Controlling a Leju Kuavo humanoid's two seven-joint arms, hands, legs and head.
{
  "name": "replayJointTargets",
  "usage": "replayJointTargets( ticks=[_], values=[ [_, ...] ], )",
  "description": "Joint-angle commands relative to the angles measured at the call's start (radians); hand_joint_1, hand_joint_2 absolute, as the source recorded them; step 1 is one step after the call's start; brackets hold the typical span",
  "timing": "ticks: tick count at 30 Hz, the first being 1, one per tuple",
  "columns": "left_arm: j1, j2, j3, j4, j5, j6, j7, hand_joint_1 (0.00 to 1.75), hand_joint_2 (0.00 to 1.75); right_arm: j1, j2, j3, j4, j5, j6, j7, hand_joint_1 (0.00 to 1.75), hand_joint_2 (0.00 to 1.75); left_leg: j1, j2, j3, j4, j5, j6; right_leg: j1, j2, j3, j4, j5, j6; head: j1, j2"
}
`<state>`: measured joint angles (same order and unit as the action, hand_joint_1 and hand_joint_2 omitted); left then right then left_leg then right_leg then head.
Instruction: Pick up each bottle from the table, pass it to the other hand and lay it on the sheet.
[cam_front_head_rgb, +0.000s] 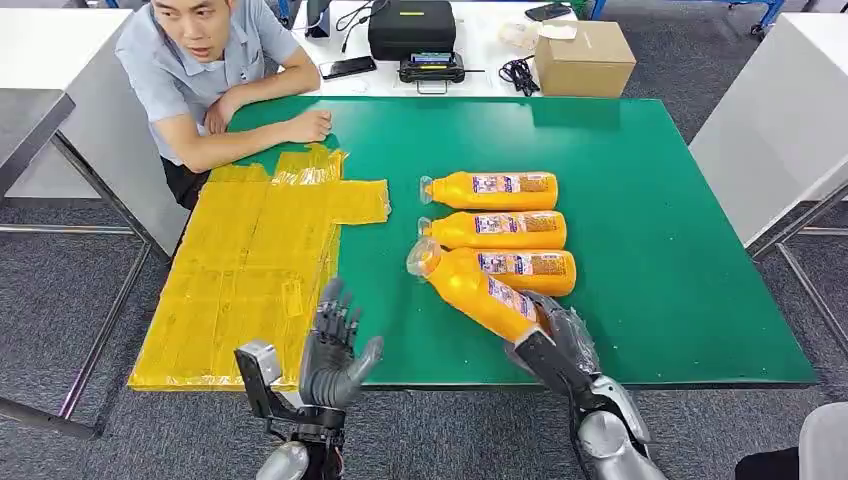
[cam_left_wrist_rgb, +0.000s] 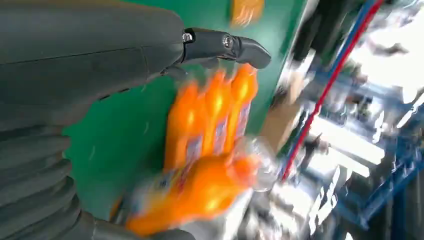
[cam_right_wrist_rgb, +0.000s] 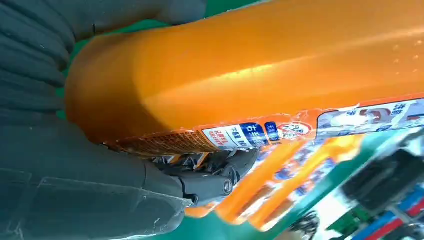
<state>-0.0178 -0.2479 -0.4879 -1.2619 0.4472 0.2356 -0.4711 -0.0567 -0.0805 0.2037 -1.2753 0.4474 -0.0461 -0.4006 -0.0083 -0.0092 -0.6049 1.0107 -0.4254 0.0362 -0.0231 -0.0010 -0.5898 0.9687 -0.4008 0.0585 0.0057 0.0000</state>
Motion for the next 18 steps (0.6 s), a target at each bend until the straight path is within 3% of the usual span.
replayJointTargets(
  ticks=[1, 12, 18],
  values=[
    [-0.112, 0.028, 0.014, 0.235, 0.07, -0.122, 0.069, 0.0, 1.75, -0.114, 0.028, 0.087, 0.036, -0.06, 0.052, -0.029, 1.75, 1.75, 0.001, 0.004, 0.004, -0.001, -0.001, -0.003, 0.002, 0.003, 0.003, -0.001, 0.0, -0.003, 0.0, 0.0],
    [-0.199, -0.002, 0.036, 0.386, 0.091, -0.155, 0.035, 0.0, 1.75, -0.158, 0.017, 0.179, 0.064, -0.115, 0.099, -0.055, 1.75, 1.75, 0.002, 0.003, 0.005, 0.0, -0.002, -0.002, 0.002, 0.002, 0.004, 0.0, -0.001, -0.003, 0.0, 0.0],
    [-0.191, 0.003, 0.04, 0.282, 0.051, -0.134, -0.056, 0.0, 1.75, -0.195, 0.019, 0.211, 0.106, -0.129, 0.118, -0.057, 1.75, 1.75, 0.002, 0.003, 0.002, 0.001, -0.001, -0.002, 0.002, 0.003, 0.001, 0.001, -0.001, -0.003, 0.0, 0.0]
  ],
)
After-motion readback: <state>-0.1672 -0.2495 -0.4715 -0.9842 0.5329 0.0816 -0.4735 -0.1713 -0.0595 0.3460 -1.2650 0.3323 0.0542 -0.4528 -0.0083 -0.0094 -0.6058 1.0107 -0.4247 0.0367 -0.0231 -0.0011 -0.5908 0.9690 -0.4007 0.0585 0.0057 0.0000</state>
